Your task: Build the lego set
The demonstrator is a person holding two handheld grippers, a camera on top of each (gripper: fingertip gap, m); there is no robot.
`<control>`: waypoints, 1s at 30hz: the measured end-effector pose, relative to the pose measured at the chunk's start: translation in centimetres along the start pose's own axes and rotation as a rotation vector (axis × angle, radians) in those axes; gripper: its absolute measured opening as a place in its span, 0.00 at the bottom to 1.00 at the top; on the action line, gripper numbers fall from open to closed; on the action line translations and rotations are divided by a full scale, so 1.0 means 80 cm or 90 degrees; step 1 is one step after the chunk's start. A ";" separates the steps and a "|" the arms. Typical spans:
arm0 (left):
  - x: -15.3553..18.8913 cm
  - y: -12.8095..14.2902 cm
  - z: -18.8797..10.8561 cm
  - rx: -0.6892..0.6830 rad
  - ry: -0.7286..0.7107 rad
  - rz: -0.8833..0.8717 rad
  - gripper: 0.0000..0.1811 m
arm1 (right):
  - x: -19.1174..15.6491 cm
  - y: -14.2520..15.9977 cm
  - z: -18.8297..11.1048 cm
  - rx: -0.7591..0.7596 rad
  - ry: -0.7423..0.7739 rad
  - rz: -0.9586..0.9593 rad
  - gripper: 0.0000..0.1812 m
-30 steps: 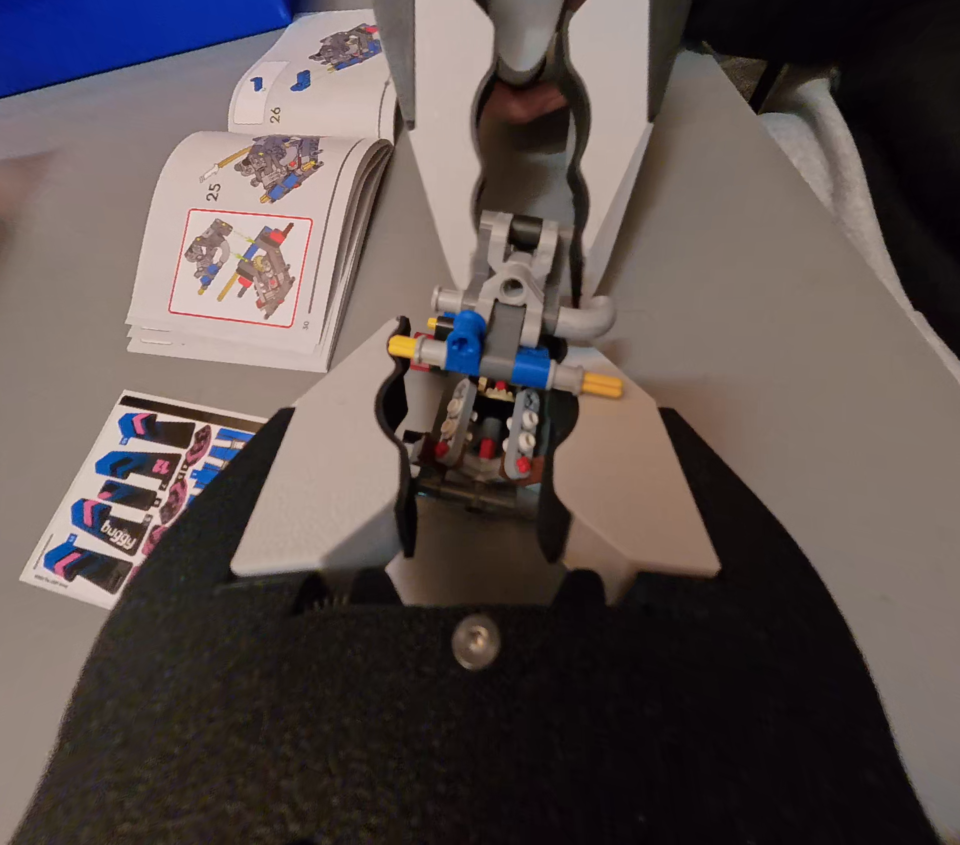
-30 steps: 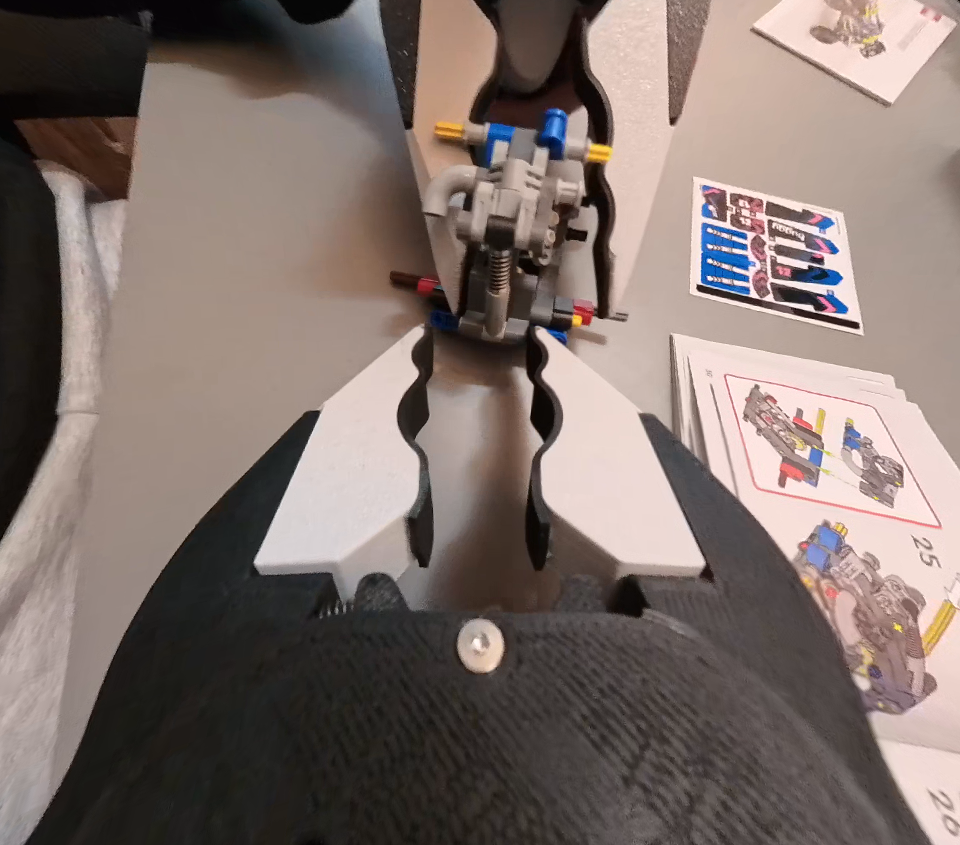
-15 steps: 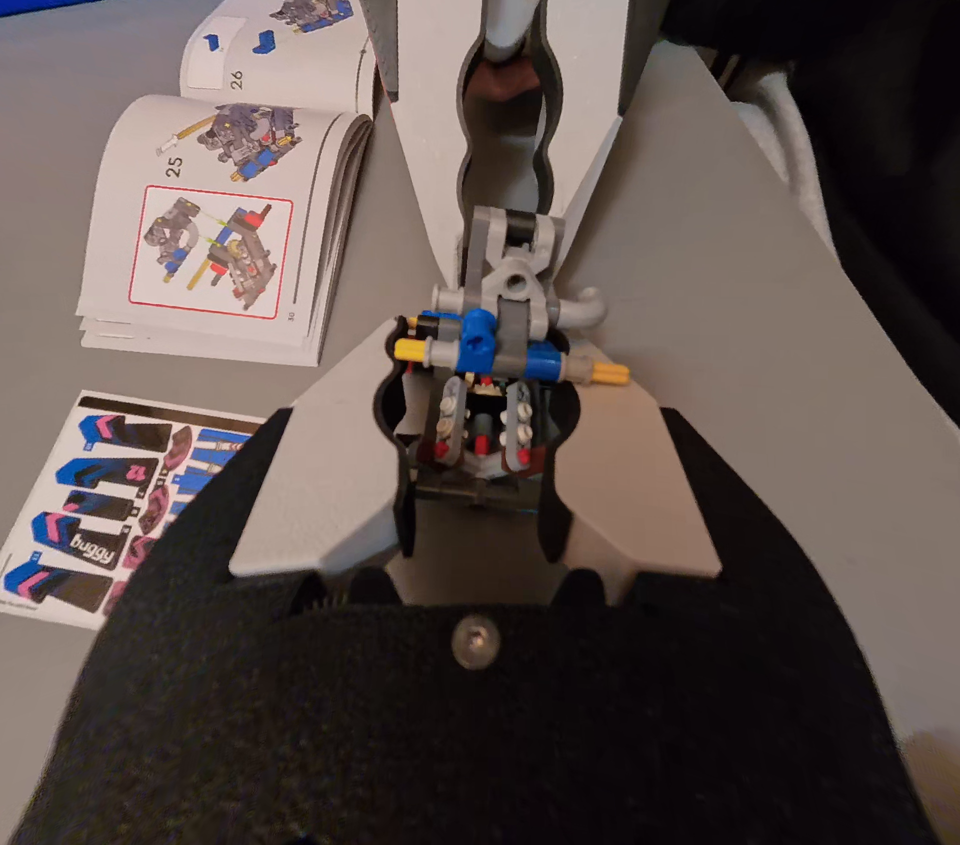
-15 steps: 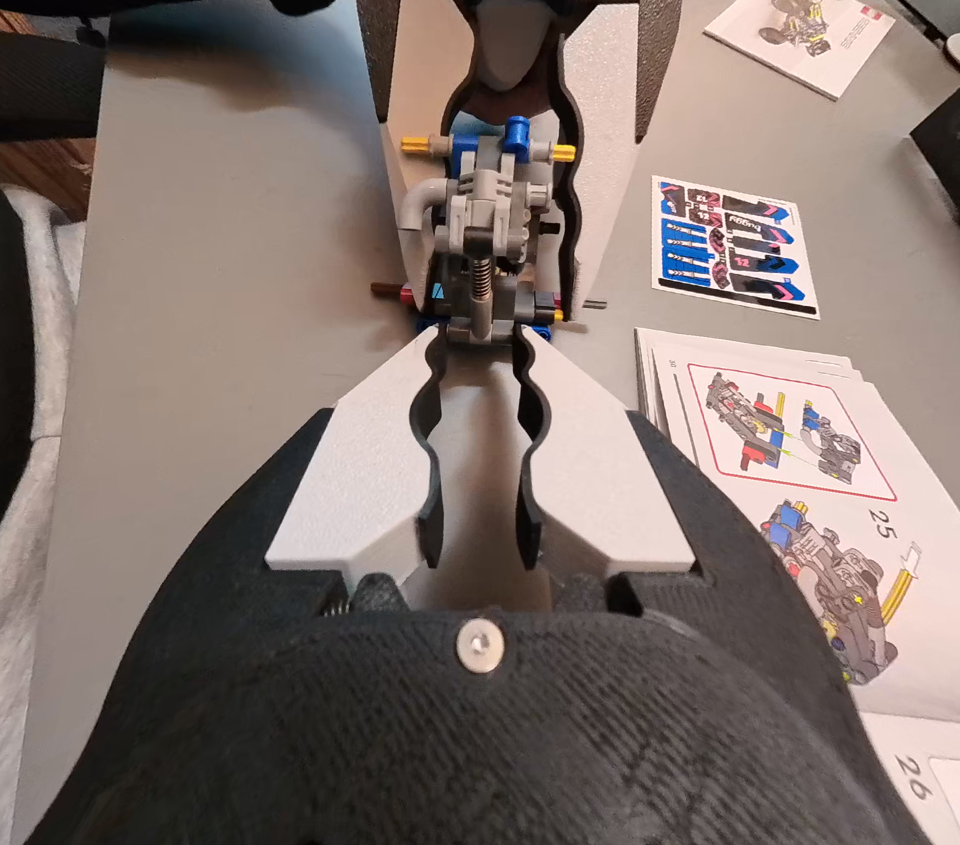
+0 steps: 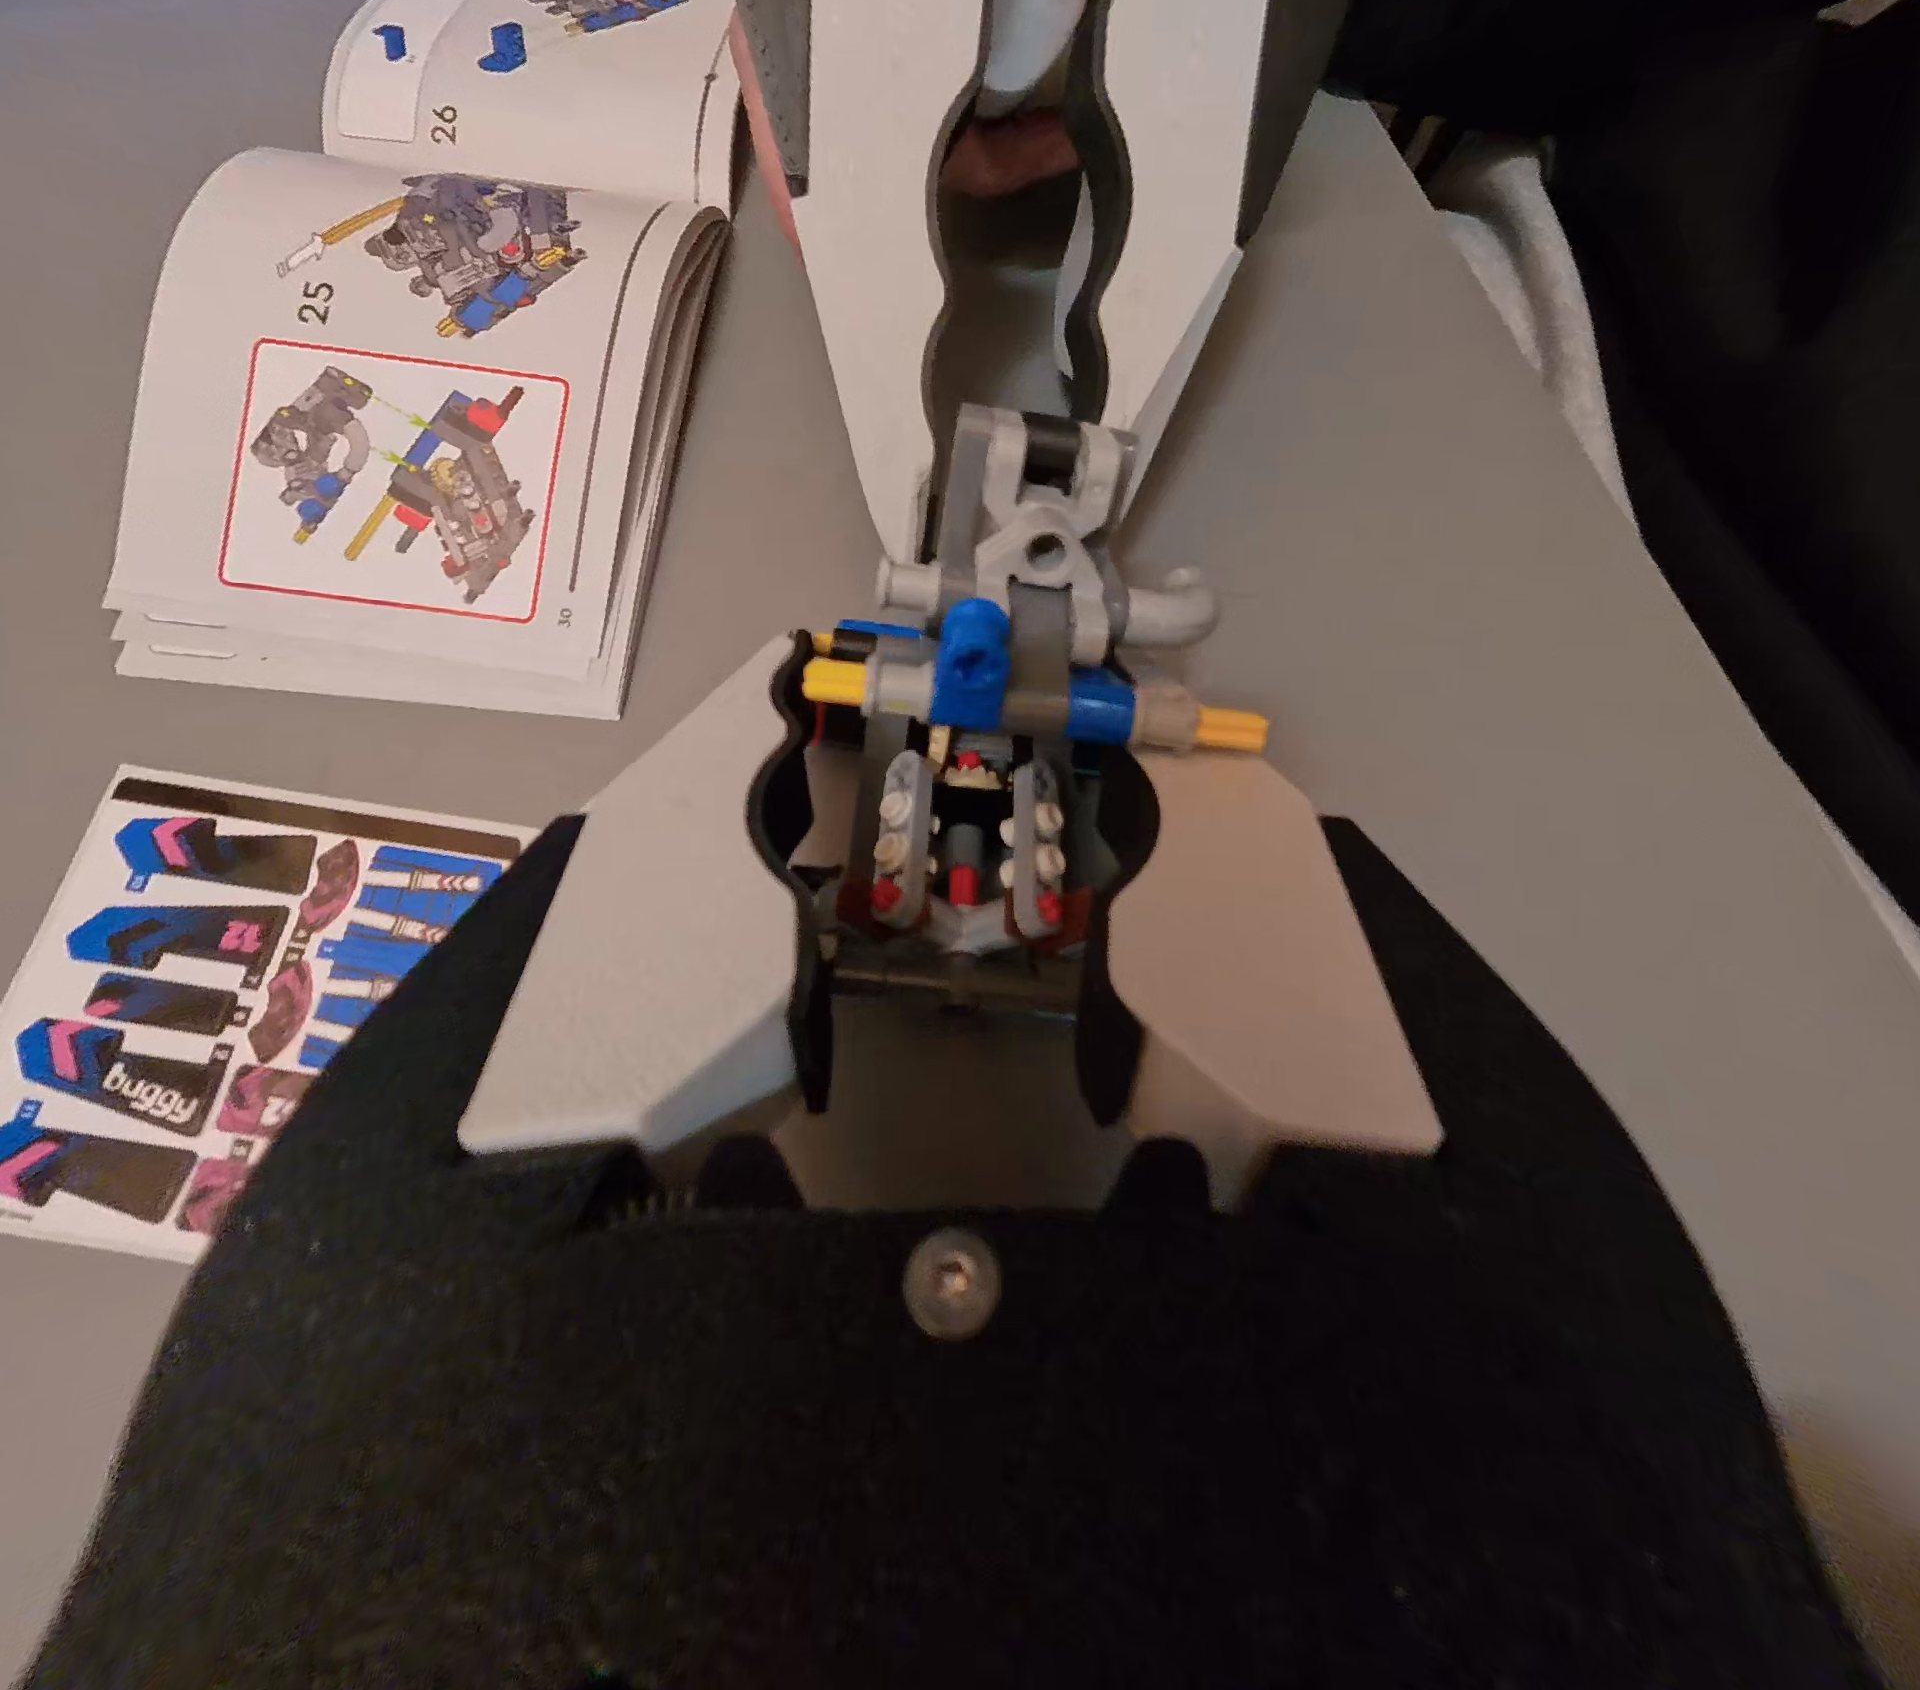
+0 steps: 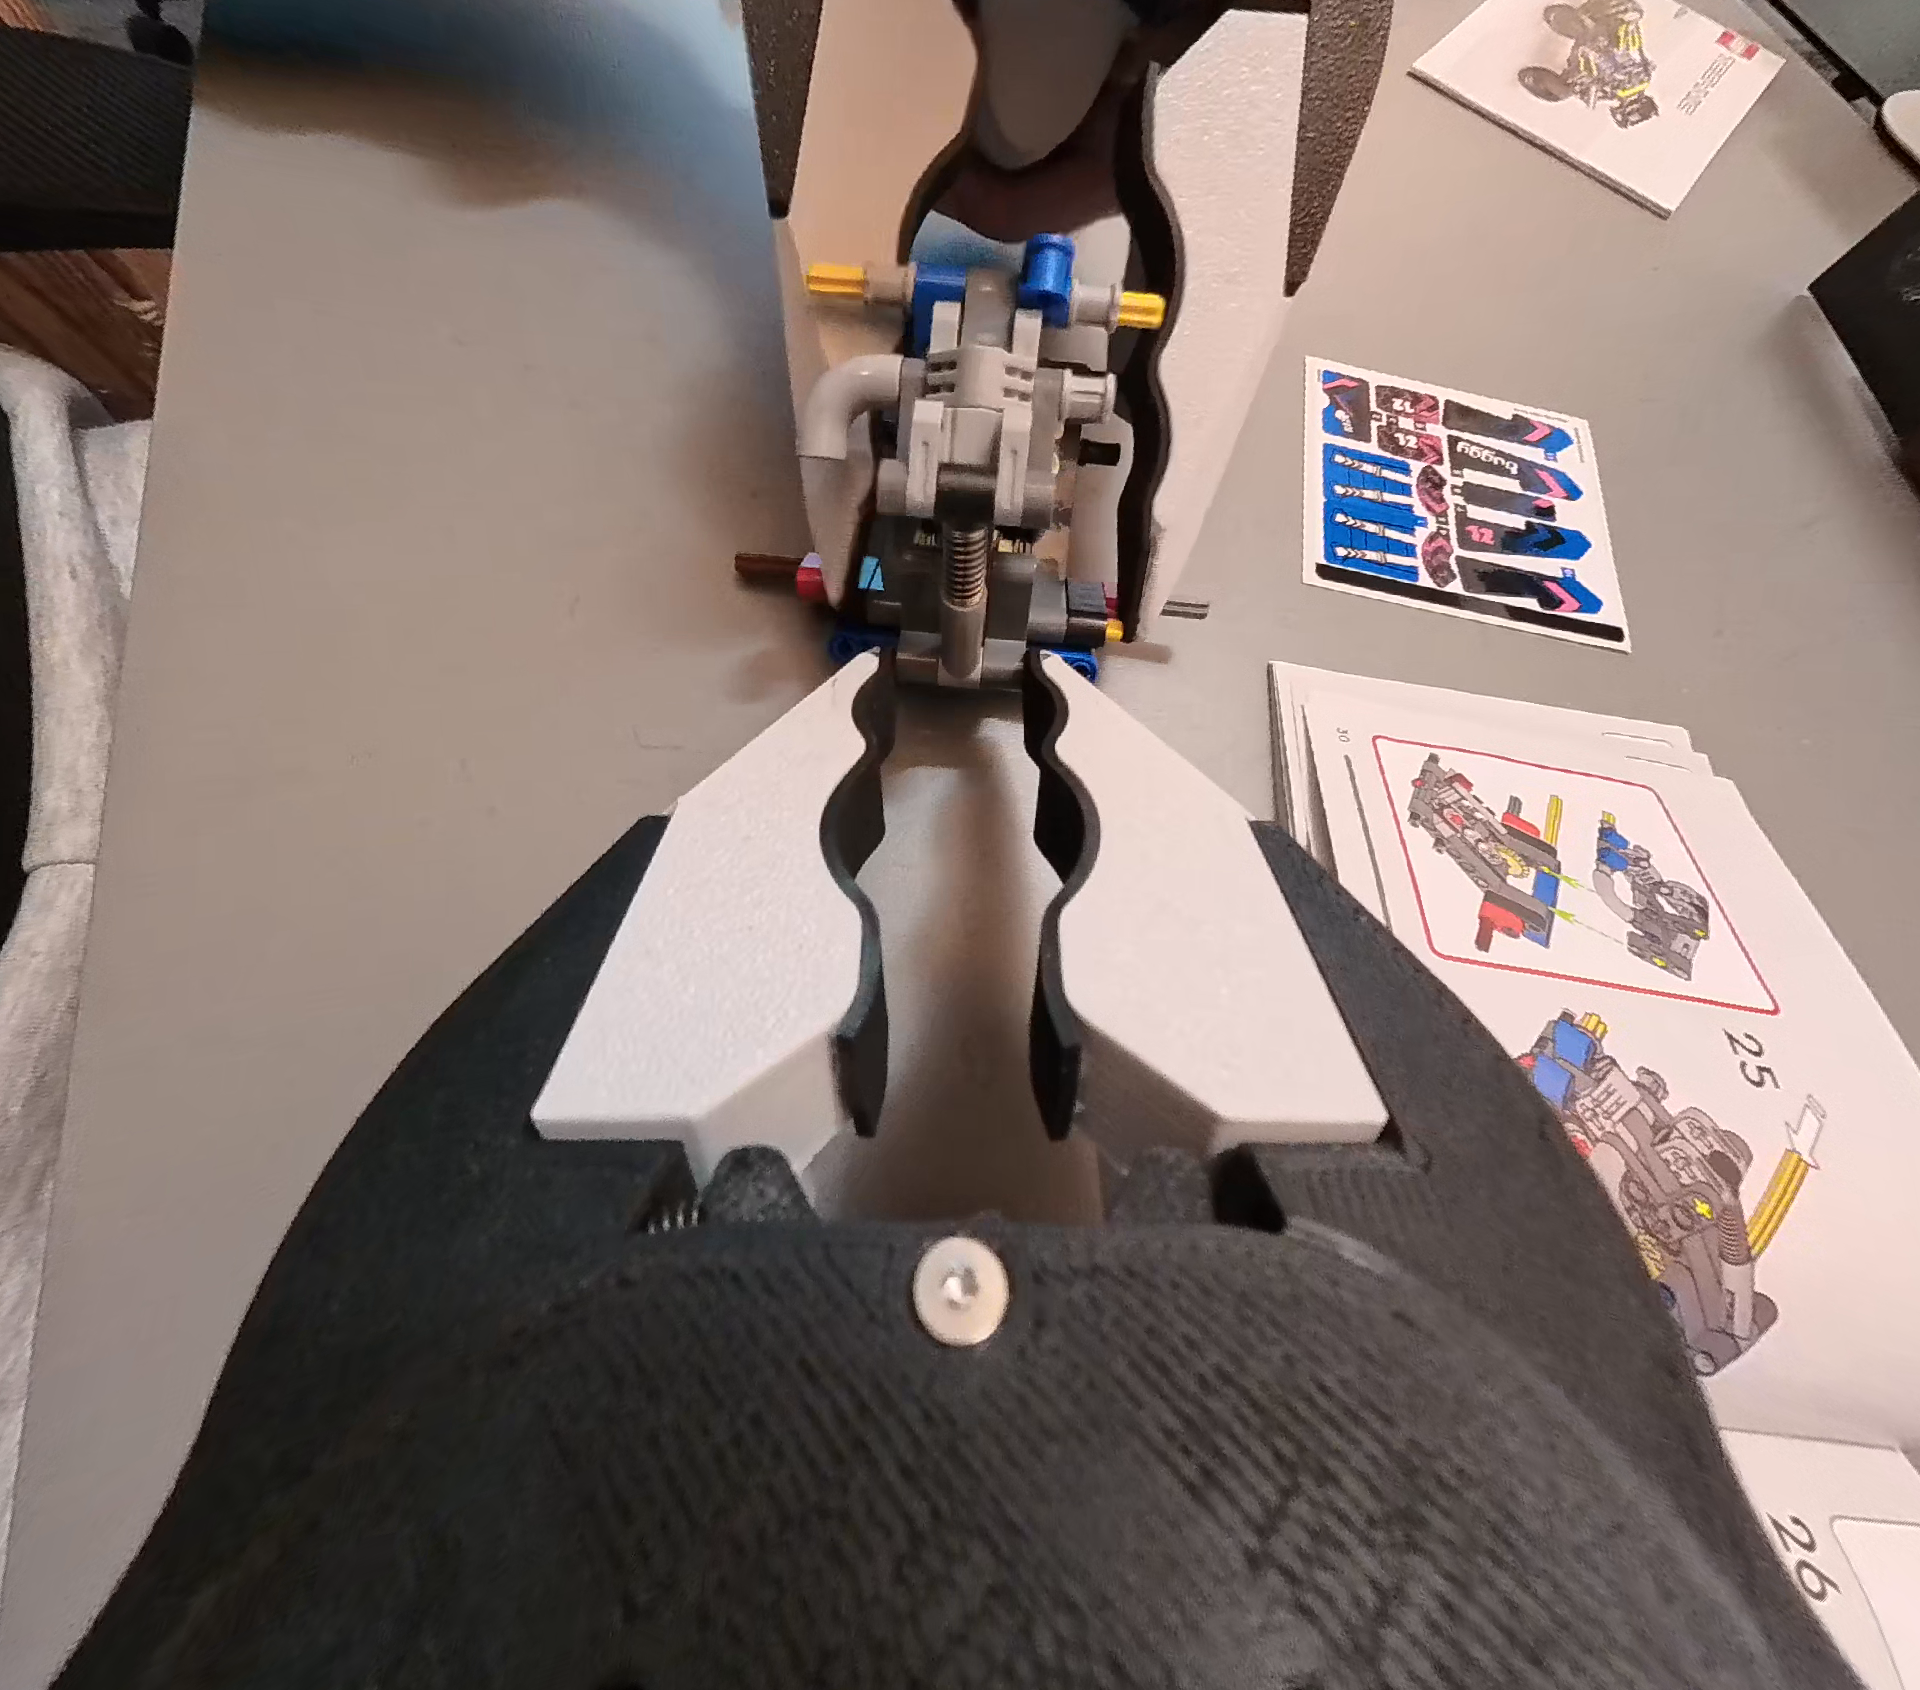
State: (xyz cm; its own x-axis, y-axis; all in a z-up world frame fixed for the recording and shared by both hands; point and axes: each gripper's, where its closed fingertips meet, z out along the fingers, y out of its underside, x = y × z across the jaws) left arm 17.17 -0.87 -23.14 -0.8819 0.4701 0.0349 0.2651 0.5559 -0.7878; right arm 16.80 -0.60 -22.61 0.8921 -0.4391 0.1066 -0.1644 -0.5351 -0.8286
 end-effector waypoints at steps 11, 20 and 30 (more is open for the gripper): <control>0.001 0.000 -0.001 0.007 0.010 -0.064 0.30 | 0.001 0.001 0.001 -0.006 0.001 0.002 0.12; 0.000 0.001 -0.004 0.025 0.011 -0.049 0.30 | 0.003 -0.002 0.001 0.006 0.008 -0.006 0.12; 0.002 0.001 -0.006 0.040 0.030 -0.081 0.32 | 0.003 -0.005 0.000 0.015 0.014 -0.016 0.12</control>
State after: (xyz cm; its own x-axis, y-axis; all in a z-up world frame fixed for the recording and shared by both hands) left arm 17.22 -0.45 -22.90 -0.8871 0.4309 0.1654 0.1254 0.5699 -0.8121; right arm 17.10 -0.50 -22.23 0.8867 -0.4409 0.1393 -0.1313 -0.5289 -0.8385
